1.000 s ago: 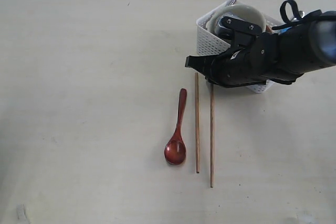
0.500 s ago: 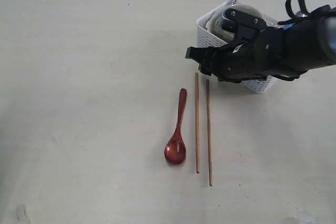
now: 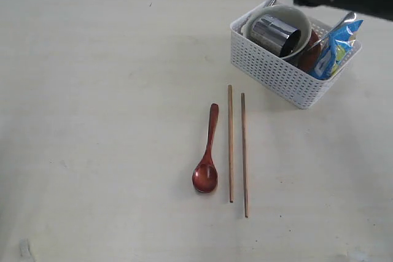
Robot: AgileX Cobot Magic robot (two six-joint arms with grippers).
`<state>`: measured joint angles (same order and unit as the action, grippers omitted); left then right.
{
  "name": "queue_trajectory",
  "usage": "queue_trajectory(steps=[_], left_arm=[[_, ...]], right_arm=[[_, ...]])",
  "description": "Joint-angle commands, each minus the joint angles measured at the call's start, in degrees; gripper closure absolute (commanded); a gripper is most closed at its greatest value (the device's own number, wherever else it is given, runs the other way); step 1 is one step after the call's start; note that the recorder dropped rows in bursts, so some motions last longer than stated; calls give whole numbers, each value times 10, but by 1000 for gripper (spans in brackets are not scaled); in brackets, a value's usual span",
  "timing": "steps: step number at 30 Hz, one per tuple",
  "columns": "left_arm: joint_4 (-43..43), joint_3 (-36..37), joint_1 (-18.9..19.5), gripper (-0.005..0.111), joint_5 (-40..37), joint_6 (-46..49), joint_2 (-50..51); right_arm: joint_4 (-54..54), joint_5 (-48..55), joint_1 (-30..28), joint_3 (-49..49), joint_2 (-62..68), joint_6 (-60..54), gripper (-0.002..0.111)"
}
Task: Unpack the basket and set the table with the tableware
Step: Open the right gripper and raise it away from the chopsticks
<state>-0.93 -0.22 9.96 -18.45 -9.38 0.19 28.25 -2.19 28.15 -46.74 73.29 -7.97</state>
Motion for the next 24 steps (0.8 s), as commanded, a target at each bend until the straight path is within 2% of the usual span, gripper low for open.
queue_trajectory(steps=[1,7,13,16,21,24], left_arm=[[0,2,2,107,2,1,-2],[0,2,2,107,2,1,-2],[0,2,2,107,2,1,-2],[0,2,2,107,2,1,-2],[0,2,2,107,2,1,-2],[0,2,2,107,2,1,-2]], right_arm=[[-10,26,-51,-47,-55,-55,62],[-13,154,-191,-156,-10,-62,62],[-13,256,-286,-244,77,-63,62],[-13,296,-302,-282,128,-66,62],[-13,357,-296,-357,209,-78,62],[-1,351,-292,-389,253,-74,62]])
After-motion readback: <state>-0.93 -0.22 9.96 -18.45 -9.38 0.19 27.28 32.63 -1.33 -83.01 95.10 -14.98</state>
